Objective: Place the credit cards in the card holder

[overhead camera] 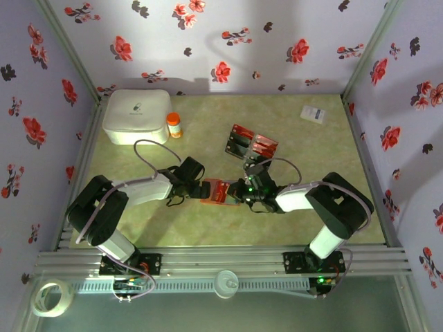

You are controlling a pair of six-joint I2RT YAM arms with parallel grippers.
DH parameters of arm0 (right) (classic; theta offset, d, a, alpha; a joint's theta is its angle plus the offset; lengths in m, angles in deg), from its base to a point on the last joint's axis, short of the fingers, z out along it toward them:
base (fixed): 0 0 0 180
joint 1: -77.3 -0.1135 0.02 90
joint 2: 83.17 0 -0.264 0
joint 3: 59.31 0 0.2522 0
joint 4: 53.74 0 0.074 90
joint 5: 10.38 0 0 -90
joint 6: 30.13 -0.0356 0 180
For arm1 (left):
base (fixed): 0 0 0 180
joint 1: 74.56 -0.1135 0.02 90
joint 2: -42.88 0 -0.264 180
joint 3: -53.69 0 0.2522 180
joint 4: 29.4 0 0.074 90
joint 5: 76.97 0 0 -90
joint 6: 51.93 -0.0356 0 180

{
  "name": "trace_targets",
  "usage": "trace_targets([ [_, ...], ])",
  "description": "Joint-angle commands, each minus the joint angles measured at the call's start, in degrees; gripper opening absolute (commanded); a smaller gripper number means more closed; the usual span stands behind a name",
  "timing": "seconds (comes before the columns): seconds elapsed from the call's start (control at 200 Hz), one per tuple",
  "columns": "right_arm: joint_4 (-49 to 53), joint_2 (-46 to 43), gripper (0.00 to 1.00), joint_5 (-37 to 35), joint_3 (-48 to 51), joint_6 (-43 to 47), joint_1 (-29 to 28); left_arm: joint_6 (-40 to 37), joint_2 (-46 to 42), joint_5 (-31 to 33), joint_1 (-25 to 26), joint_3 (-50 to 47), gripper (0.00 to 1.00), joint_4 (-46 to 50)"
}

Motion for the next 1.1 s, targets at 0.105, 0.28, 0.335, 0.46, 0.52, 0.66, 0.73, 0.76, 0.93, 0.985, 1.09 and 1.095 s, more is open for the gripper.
trace_targets([
  [0.105, 4.4, -0.3, 0.0, 0.8, -0.5, 2.3, 1.0, 0.6, 4.8, -4.5, 0.2, -3.4, 1.0, -0.2],
  [0.28, 9.4, -0.7, 0.0, 1.1, -2.6, 5.1, 1.2, 0.6, 5.4, -4.6, 0.2, -3.3, 1.0, -0.5],
  [0.335, 10.4, -0.2, 0.0, 1.6, -3.3, 5.7, 1.3, 0.6, 5.5, -4.6, 0.2, -3.2, 1.0, -0.5],
  [0.46, 11.0, 1.8, 0.0, 2.4, -4.7, 6.3, 1.3, 0.6, 5.7, -4.7, 0.2, -3.2, 1.0, -0.6],
  [0.52, 10.6, 3.1, 0.0, 3.2, -5.2, 6.3, 1.3, 0.6, 5.8, -4.7, 0.2, -3.2, 1.0, -0.7],
  [0.66, 11.1, 4.1, 0.11, 4.7, -6.5, 7.2, 1.3, 0.6, 6.1, -4.7, 0.2, -3.3, 1.0, -0.9],
  [0.73, 14.8, 2.6, 0.22, 5.1, -7.9, 9.5, 1.3, 0.6, 6.0, -4.7, 0.2, -3.3, 1.0, -1.0],
  [0.76, 17.0, 1.4, 0.26, 4.9, -8.6, 11.2, 1.3, 0.6, 5.9, -4.7, 0.2, -3.4, 1.0, -0.9],
  [0.93, 32.0, -5.6, 0.31, 1.2, -13.7, 19.8, 1.3, 0.5, 6.1, -4.7, 0.2, -3.4, 1.0, -1.1],
  [0.985, 35.1, -6.7, 0.3, -0.2, -15.4, 21.5, 1.3, 0.5, 6.1, -4.7, 0.2, -3.4, 1.0, -1.1],
  [1.09, 37.6, -6.1, 0.26, -1.2, -17.9, 23.1, 1.3, 0.4, 6.1, -4.6, 0.2, -3.4, 1.0, -1.2],
  [1.095, 37.6, -6.0, 0.26, -1.2, -18.1, 23.2, 1.3, 0.4, 6.1, -4.6, 0.2, -3.4, 1.0, -1.2],
])
